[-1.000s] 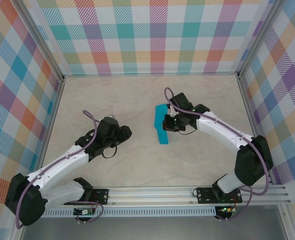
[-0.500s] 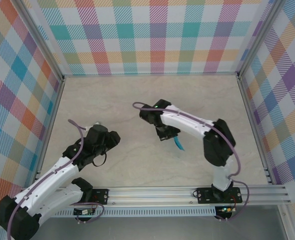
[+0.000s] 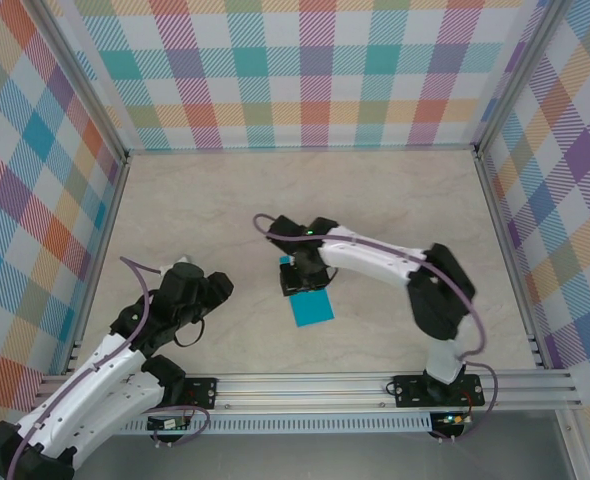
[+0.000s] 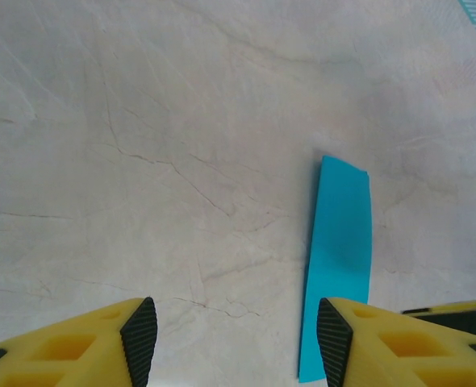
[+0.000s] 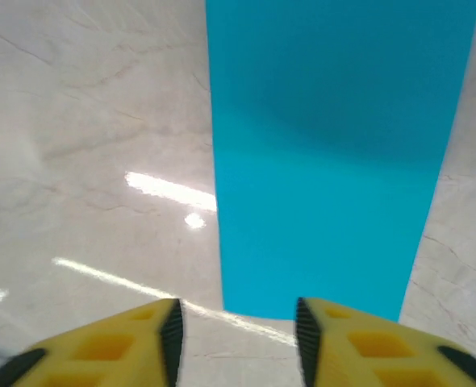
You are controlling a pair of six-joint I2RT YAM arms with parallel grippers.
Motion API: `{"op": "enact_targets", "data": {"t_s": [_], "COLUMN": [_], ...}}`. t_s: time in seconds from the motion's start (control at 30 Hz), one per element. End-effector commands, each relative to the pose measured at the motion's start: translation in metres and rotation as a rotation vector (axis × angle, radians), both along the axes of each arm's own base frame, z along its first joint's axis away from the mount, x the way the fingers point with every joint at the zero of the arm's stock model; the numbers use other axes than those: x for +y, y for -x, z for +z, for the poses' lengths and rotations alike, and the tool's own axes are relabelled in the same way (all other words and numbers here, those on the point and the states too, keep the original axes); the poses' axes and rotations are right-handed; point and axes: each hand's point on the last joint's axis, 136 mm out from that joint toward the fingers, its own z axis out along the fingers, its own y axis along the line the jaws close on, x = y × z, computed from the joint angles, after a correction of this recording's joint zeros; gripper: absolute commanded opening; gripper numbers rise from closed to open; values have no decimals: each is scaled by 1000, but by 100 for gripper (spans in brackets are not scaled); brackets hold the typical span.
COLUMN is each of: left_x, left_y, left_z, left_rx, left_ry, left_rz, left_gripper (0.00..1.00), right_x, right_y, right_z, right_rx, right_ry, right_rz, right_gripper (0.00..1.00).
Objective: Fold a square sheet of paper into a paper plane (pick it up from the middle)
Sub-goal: Turn over the paper at the center of the table.
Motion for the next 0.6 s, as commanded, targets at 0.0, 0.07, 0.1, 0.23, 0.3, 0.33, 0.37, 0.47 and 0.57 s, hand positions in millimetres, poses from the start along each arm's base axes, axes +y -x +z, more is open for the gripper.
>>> {"op": "enact_targets", "data": {"t_s": [0.0,0.07,0.1,0.23,0.3,0.33,0.37,0.47,0.57], "left_x": [-24,-41,-49,-74,-87,-93,-99,-115,-128], "left_y": [-8,-15,-18,-33,-39,-42,-45,-52,-59], "left_z": [-6,-7,-8,-15,-17,-18,-19,-22,-30], "left_rx": [28,45,59,115,136,146,152,169,192], "left_ry": [92,134,147,132,116,105,94,72,67], "left_rz": [-54,-100,-119,-188,-217,-234,-251,-288,-308], "left_gripper": [57,57,56,53,53,52,52,50,48], "right_x": [12,6,5,6,3,2,2,0,-8], "right_y": [-6,0,4,13,15,16,17,21,21], "right_z": [12,2,-3,-27,-43,-51,-58,-72,-88], "right_rx": [32,61,74,136,163,176,188,214,217], "right_ry": [-305,-371,-392,-421,-404,-397,-396,-389,-323], "right_rz": [-52,-75,-81,-120,-155,-177,-193,-237,-280], "right_gripper": [32,27,26,20,19,18,18,17,17]}}
